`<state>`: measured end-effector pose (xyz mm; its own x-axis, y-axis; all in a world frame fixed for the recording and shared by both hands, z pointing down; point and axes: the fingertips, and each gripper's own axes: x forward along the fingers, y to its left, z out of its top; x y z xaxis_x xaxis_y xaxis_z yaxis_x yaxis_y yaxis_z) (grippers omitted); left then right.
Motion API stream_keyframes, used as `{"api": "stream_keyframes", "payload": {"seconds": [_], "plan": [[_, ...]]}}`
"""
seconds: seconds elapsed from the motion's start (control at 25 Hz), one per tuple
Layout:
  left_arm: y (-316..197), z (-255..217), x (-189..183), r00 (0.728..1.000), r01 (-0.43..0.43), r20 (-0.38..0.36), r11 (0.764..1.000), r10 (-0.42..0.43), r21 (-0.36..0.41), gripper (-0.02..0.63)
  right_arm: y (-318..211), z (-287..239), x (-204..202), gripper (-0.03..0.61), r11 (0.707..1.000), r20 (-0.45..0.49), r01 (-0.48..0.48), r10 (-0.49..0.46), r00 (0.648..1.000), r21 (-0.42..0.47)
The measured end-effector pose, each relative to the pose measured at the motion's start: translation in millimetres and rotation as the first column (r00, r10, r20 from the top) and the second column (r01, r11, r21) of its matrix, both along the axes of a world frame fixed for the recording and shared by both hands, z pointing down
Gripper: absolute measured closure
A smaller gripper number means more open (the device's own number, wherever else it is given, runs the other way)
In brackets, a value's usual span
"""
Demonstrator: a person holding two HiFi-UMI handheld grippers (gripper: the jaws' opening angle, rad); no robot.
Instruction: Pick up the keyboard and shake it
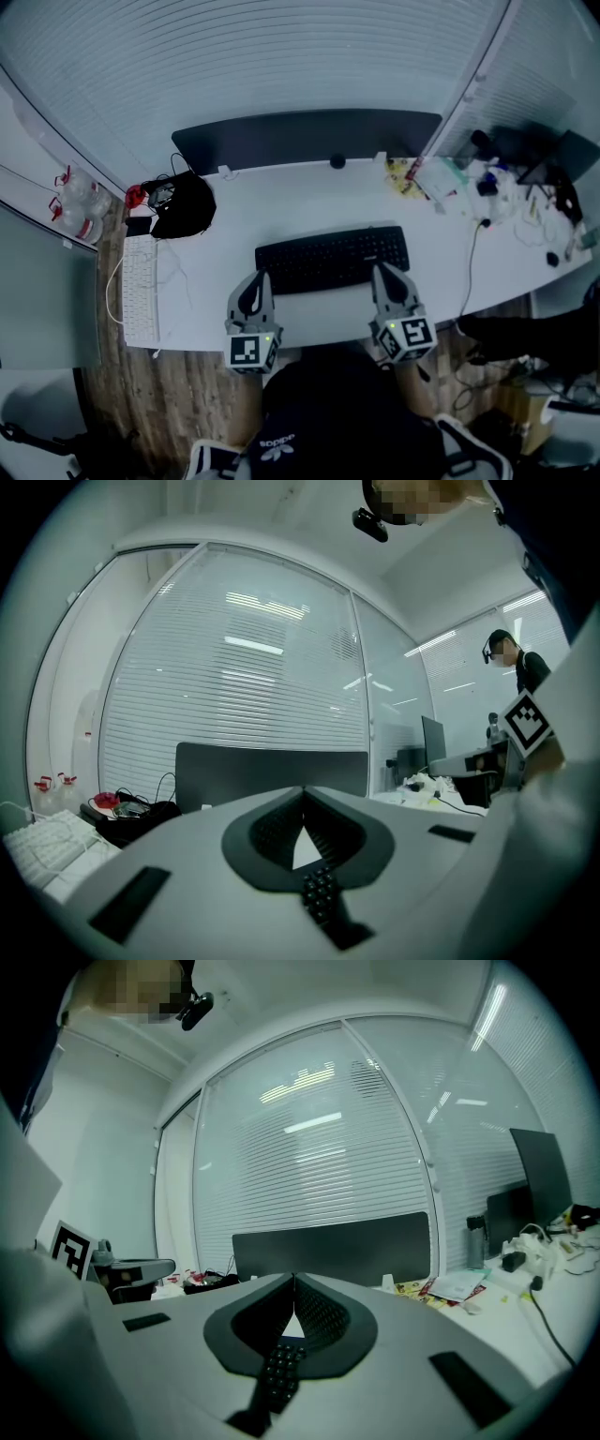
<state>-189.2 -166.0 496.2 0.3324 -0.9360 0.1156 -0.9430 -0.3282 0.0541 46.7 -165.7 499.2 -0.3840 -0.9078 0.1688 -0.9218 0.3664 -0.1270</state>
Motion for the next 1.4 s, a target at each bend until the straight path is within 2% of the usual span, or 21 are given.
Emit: {"api": "stream_keyframes", "payload": {"seconds": [0.24, 0.4, 0.52, 0.68, 0.72, 0.8, 1.04, 1.24, 1.4], "plan": [[-4.1, 3.9, -8.1, 0.998, 0.045, 0.036, 0.999, -0.044, -0.011, 0.609, -10.0, 0.8, 8.3, 0.574, 1.0, 0.011, 0.002, -0.002, 1.0, 0.002], [-5.7, 15.0, -6.5, 0.996, 0.055, 0.07, 0.997, -0.051, -0.054, 0.609, -17.2, -0.6, 17.1, 0.574, 1.0, 0.001, 0.019, -0.019, 1.0, -0.009], [-12.3, 18.5, -8.0, 0.995, 0.075, 0.073, 0.994, -0.07, -0.073, 0.609, -24.6, -7.9, 23.9, 0.574, 0.999, 0.001, 0.034, -0.034, 0.999, 0.023], [-22.4, 33.1, -13.0, 0.993, 0.096, 0.082, 0.984, -0.085, -0.149, 0.606, -34.0, -3.7, 39.1, 0.57, 0.999, -0.015, 0.036, -0.035, 0.999, 0.031], [-24.1, 38.4, -14.8, 0.993, 0.098, 0.085, 0.981, -0.085, -0.168, 0.591, -36.8, 1.5, 44.3, 0.549, 0.999, -0.02, 0.031, -0.031, 0.999, 0.014], [-27.4, 49.6, -17.4, 0.993, 0.095, 0.084, 0.973, -0.079, -0.21, 0.518, -42.3, 14.2, 54.3, 0.472, 0.999, -0.032, 0.022, -0.023, 0.999, -0.032], [-40.3, 96.7, -28.5, 0.996, 0.088, 0.047, 0.937, -0.077, -0.339, 0.45, -59.3, 52.5, 80.3, 0.452, 0.99, -0.073, -0.014, 0.003, 0.997, -0.144], [-53.3, 150.7, -32.4, 0.998, 0.055, 0.029, 0.883, -0.047, -0.467, 0.426, -75.4, 94.6, 100.7, 0.423, 0.97, -0.118, -0.042, 0.014, 0.993, -0.237], [-63.5, 178.1, -38.1, 0.998, 0.055, 0.032, 0.842, -0.045, -0.536, 0.426, -90.3, 116.3, 114.9, 0.419, 0.961, -0.138, -0.068, 0.031, 0.99, -0.268]]}}
